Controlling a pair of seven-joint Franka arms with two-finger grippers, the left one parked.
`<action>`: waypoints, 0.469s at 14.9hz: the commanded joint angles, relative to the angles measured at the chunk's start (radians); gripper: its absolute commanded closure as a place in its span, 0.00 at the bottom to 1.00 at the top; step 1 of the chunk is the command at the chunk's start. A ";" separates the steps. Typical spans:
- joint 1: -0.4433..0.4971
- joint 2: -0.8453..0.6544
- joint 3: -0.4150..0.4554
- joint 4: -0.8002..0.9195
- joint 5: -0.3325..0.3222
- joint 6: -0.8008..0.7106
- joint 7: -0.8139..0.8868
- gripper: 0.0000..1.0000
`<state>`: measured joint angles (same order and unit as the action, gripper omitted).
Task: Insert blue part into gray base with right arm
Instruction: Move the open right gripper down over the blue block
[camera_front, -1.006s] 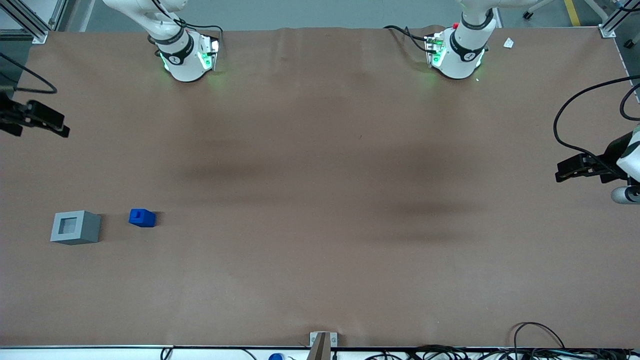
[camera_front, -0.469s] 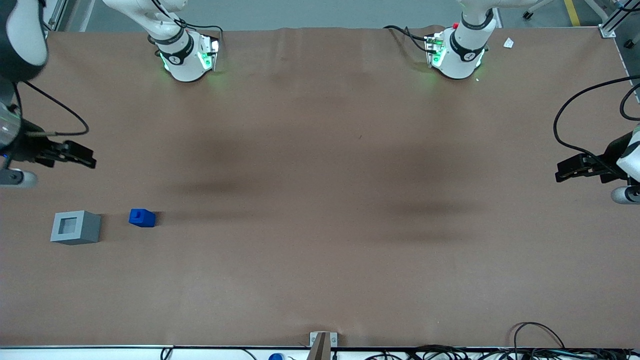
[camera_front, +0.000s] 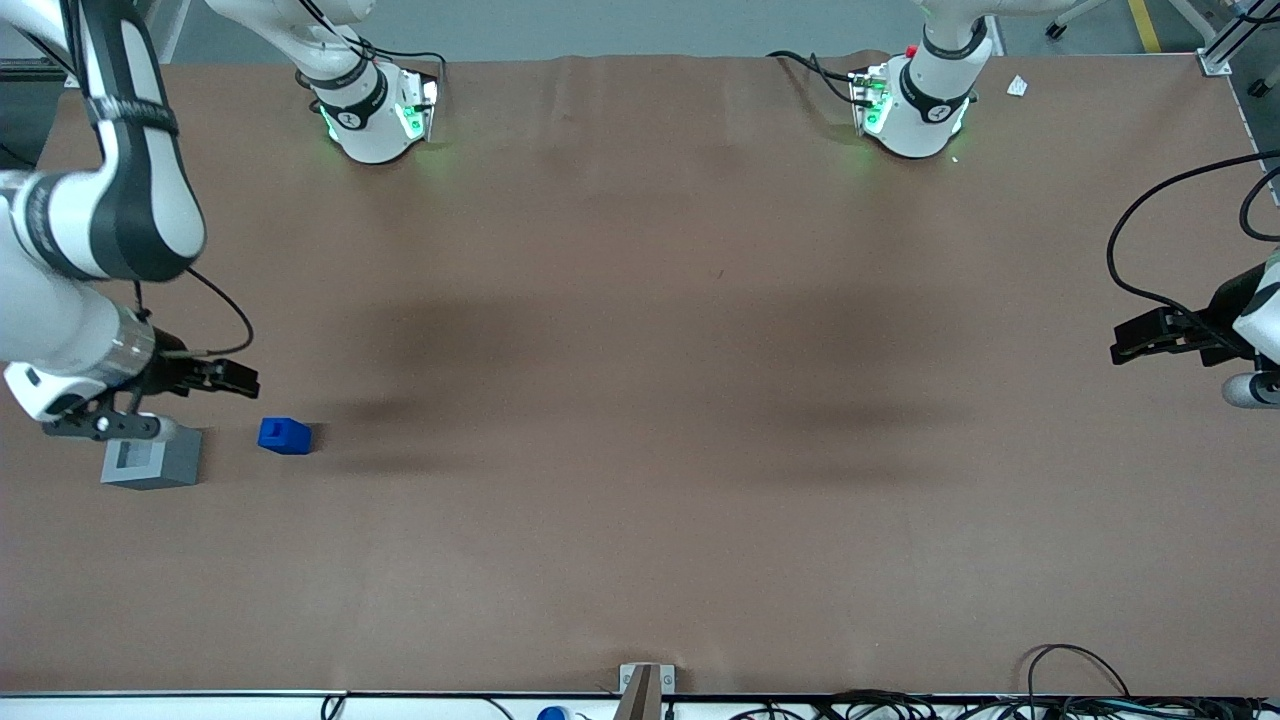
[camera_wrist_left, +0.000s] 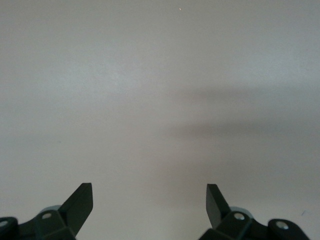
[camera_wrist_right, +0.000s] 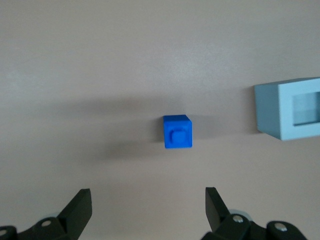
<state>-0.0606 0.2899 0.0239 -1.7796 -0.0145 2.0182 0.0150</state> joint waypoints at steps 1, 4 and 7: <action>-0.008 0.063 0.004 0.003 -0.012 0.036 -0.001 0.00; -0.005 0.127 0.004 0.006 -0.015 0.080 -0.001 0.00; -0.027 0.181 0.004 0.006 -0.025 0.141 -0.033 0.00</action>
<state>-0.0627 0.4445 0.0205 -1.7778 -0.0236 2.1304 0.0089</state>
